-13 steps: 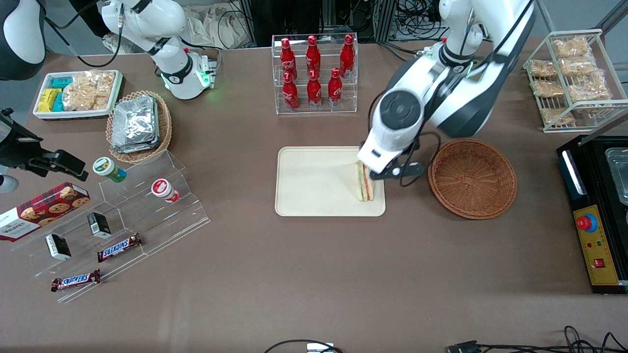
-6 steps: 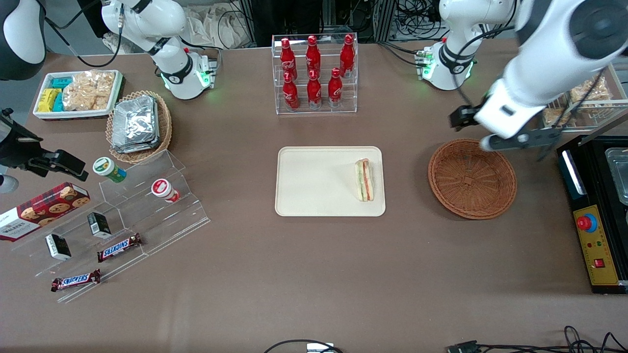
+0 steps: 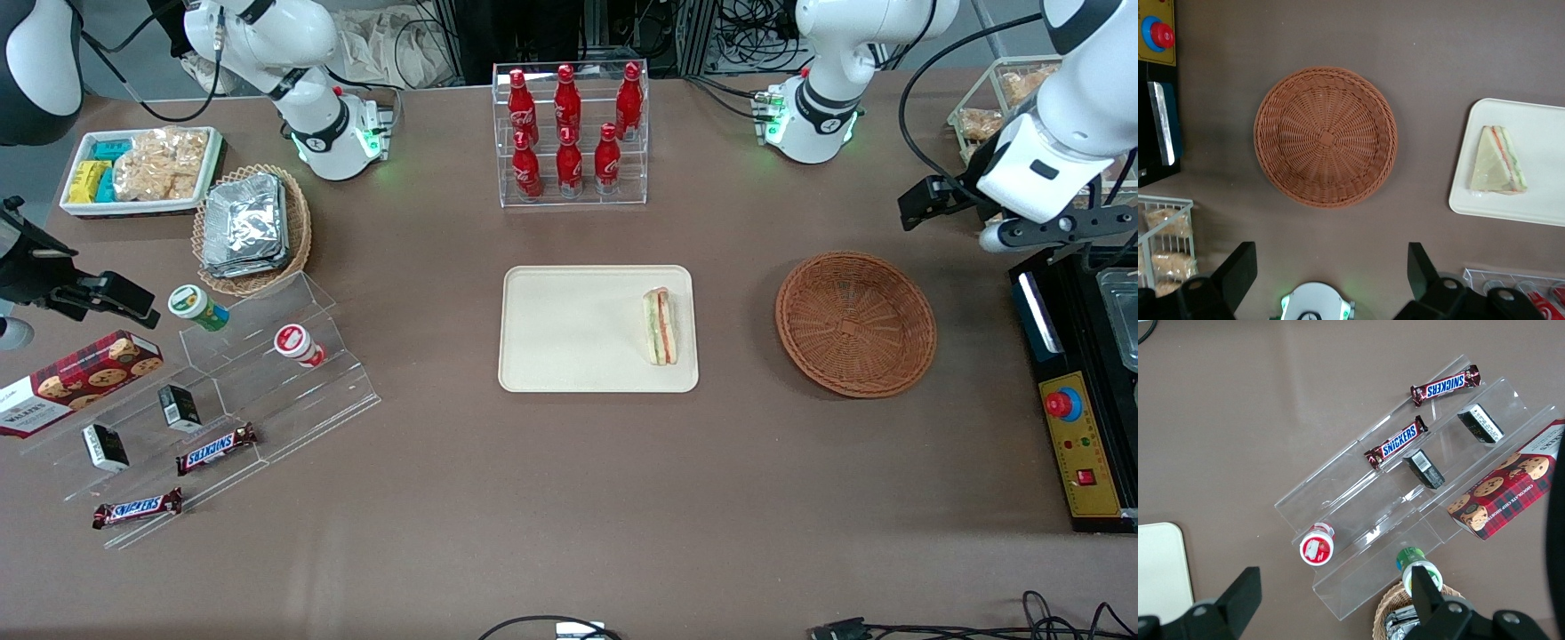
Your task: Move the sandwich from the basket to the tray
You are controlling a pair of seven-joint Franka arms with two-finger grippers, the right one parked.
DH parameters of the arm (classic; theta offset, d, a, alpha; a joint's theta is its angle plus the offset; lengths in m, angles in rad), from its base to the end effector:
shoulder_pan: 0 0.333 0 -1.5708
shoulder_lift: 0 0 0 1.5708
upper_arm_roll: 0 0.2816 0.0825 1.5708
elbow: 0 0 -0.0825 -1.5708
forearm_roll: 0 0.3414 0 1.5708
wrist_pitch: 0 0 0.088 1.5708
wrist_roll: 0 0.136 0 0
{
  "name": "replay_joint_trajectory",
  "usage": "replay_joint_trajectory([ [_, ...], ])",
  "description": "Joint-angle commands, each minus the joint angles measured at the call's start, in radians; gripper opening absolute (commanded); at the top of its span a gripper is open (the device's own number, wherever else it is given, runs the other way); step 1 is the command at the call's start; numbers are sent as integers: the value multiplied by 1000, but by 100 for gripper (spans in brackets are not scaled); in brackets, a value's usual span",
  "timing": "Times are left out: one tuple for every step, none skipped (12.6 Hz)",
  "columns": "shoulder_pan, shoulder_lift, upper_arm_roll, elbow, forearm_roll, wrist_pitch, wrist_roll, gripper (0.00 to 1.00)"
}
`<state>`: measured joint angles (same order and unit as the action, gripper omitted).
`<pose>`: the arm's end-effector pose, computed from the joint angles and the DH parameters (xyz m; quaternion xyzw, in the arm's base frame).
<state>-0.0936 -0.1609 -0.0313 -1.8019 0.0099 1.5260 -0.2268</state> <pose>0.4510 -0.0561 0.5373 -0.9970 -0.0511 0.0553 0.0174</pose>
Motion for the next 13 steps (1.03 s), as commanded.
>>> replay_joint_trajectory([
  [-6,-48,34,-67,1,49,43,100],
  [23,-31,40,-42,1,46,58,100],
  [46,-10,37,-13,5,43,66,100],
  [55,6,39,13,5,28,67,100],
  [60,21,39,41,7,10,67,100],
  [60,29,39,59,8,-4,66,100],
  [60,31,40,70,12,-10,66,100],
  [57,35,41,73,25,-12,66,100],
  [51,35,42,75,30,-12,66,100],
  [49,35,42,75,30,-12,64,100],
  [48,35,42,75,30,-12,64,100],
  [48,35,42,75,30,-13,64,100],
  [48,35,42,75,30,-15,66,100],
])
